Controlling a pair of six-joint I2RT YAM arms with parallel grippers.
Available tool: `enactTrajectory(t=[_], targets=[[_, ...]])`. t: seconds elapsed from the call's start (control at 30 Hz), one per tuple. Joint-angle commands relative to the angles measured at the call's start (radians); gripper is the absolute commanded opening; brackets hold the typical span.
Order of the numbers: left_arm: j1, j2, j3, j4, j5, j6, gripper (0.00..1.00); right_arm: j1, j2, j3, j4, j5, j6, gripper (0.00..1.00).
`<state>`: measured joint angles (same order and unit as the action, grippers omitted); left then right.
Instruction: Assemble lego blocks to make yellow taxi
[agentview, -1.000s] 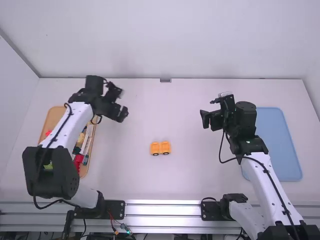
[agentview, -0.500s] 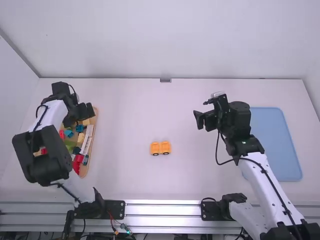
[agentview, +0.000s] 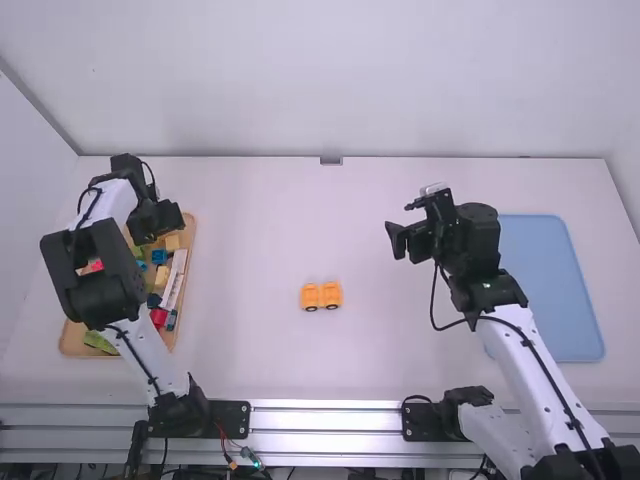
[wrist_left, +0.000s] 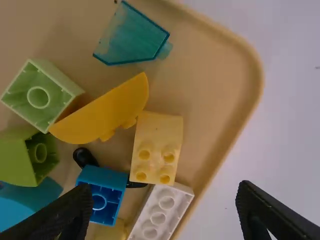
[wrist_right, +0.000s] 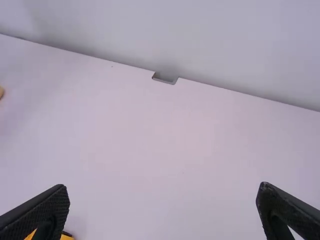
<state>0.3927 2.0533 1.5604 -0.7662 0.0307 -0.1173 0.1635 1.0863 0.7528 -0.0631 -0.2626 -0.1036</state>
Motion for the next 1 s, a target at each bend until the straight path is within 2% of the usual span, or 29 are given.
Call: enactTrajectory(t=[0.0, 0.17, 0.37, 0.97], targets=[[0.000, 0.018, 0.003, -0.002, -0.022, -0.005, 0.73, 0.000, 0.004, 0.039, 0.003, -0.003, 0.002, 0.98], [-0.007, 0.021, -0.009, 0.000, -0.021, 0.005, 0.62, 0.006, 0.004, 0.039, 0.003, -0.003, 0.002, 0.98], [-0.006, 0.021, -0.060, 0.058, -0.024, 0.006, 0.62, 0.000, 0.004, 0.039, 0.002, -0.003, 0.002, 0.98], [-0.010, 0.021, -0.161, 0.207, -0.021, 0.002, 0.52, 0.000, 0.004, 0.039, 0.003, -0.003, 0.002, 0.99]])
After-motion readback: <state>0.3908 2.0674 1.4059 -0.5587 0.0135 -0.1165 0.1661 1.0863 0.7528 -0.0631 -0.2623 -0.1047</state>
